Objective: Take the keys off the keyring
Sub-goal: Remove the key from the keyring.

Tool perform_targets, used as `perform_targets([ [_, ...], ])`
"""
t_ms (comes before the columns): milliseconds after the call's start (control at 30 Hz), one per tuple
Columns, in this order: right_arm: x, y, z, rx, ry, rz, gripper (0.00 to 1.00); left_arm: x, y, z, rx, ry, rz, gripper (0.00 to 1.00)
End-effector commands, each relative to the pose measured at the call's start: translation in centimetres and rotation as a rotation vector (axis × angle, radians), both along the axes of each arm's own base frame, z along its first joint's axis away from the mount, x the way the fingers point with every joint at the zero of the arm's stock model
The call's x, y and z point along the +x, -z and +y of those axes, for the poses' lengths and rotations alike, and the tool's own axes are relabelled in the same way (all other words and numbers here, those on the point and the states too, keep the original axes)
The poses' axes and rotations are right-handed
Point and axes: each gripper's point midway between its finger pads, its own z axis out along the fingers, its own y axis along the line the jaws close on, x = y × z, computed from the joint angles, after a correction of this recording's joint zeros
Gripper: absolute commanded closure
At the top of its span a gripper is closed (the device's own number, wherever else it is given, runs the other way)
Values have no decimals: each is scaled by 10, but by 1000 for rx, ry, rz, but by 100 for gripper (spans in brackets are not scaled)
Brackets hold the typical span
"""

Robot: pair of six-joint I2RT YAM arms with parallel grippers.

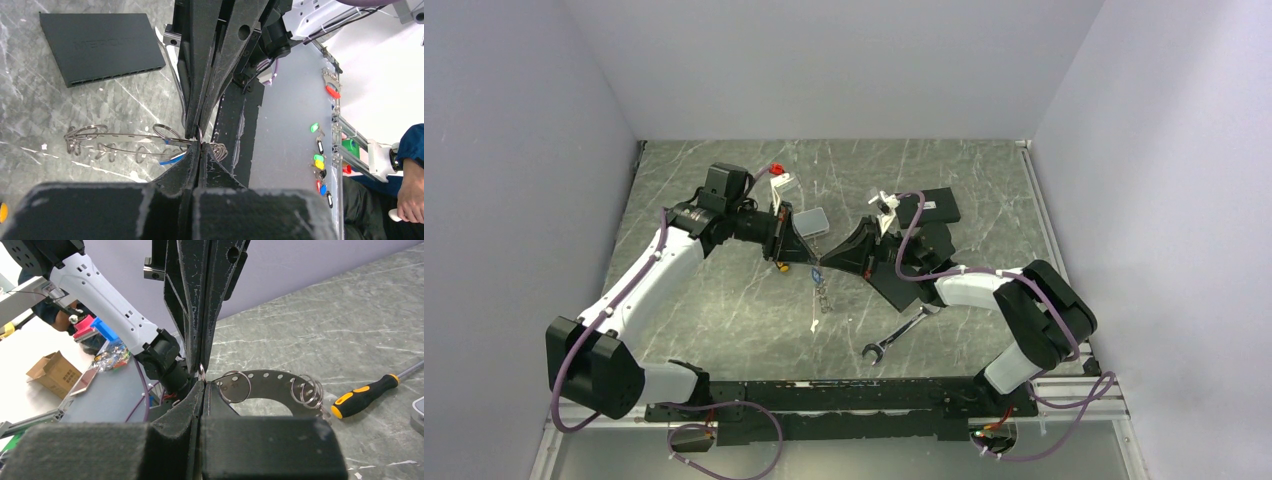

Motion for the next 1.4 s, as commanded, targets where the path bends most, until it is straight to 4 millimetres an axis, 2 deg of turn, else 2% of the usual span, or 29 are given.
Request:
perform_targets([
  [0,0,-18,0,26,-6,-102,97,0,-5,-1,3,-4,-16,100],
  [100,3,-17,-1,-14,8,-157,75,0,-4,1,29,-21,-4,100],
  [200,10,-9,0,-93,9,-201,69,-2,0,2,51,-26,17,100],
  [300,19,5,1,-198,15,-219,69,-1,5,3,83,-44,32,100],
  [400,23,8,3,-253,10,-261,70,0,10,3,107,-49,64,100],
  [567,21,12,8,-320,-15,-352,75,3,10,2,123,-49,97,100],
  [800,13,24,11,-375,-40,-408,76,5,11,-1,121,-45,114,100],
  [1100,7,20,15,-377,-77,-418,69,7,12,-2,131,-61,141,100],
  [1367,0,17,7,-401,-109,-437,69,6,20,3,163,-69,111,100],
])
